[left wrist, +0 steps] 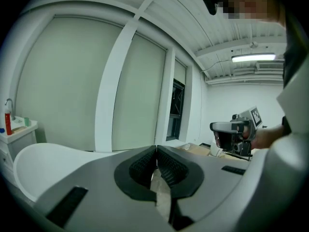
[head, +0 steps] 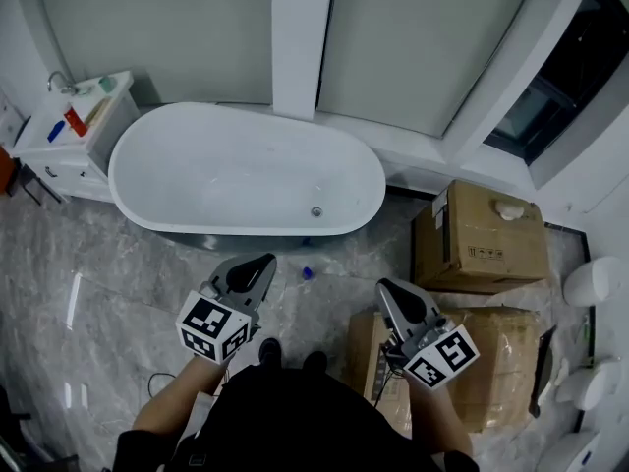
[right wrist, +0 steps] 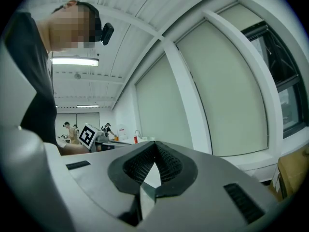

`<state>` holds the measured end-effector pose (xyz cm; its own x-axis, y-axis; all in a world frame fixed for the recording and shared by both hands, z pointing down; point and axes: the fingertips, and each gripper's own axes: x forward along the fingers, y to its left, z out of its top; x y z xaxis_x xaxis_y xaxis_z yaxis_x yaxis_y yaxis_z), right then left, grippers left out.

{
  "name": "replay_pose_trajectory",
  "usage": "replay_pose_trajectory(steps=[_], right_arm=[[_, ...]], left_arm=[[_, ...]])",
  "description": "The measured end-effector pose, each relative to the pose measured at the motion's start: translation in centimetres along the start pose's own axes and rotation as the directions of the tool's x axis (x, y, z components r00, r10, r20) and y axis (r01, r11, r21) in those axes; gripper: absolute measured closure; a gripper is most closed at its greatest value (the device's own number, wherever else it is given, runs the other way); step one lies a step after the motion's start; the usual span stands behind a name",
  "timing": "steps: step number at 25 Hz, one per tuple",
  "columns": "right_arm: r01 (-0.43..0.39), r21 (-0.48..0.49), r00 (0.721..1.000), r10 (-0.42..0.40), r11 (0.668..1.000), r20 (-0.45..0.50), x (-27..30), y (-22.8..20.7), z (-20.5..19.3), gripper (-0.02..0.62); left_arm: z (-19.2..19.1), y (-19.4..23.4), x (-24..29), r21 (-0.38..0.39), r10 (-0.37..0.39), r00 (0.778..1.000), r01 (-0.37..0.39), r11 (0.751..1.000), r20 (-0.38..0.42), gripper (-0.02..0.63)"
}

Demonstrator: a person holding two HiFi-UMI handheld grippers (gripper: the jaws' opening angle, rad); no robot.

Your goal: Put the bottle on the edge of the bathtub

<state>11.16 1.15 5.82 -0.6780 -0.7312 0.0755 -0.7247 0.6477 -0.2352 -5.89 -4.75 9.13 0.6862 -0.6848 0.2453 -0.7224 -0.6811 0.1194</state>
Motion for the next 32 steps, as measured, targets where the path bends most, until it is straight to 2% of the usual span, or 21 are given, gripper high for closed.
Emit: replay_pose_trajectory(steps=[4, 9, 13, 17, 25, 32], right_arm=[[0.063, 0.016, 0.996, -0.064, 0.998, 0.067, -2.5, -2.1, 3.8, 0.568], [0.043, 0.055, 0.972, -0.055, 0.998, 0.230, -4.1, -0.6, 8.5, 0.568], [0.143, -0.013, 0.941, -0.132, 0.990, 0.310, -4.5, 0.6, 10.1, 0.568], [0.170, -0.058, 0.947, -0.147, 0.984, 0.285, -3.6, 1.7, 9.0, 0.568], [0.149, -0.007, 0.965, -0.143, 0.989, 0.221, -1.3, 1.5, 6.6, 0.568], [0.172, -0.025, 0.968, -0.165, 0.985, 0.192, -1.2, 0.8, 6.2, 0.568]], left_arm=[[2.8, -0.4, 0.0, 0.026, 0.001, 0.999, -0.002, 1.000, 0.034, 0.589], [7.5, -1.7, -1.6, 0.074, -0.028, 0.993, 0.019, 0.997, 0.116, 0.589], [9.6, -3.0, -2.4, 0.119, -0.033, 0.986, 0.014, 0.993, 0.162, 0.589], [10.5, -3.6, -2.4, 0.106, -0.032, 0.982, 0.012, 0.994, 0.188, 0.589], [10.5, -3.3, -1.8, 0.103, -0.018, 0.985, 0.001, 0.995, 0.170, 0.589], [10.1, -2.9, -1.5, 0.099, 0.008, 0.988, -0.024, 0.995, 0.157, 0.589]])
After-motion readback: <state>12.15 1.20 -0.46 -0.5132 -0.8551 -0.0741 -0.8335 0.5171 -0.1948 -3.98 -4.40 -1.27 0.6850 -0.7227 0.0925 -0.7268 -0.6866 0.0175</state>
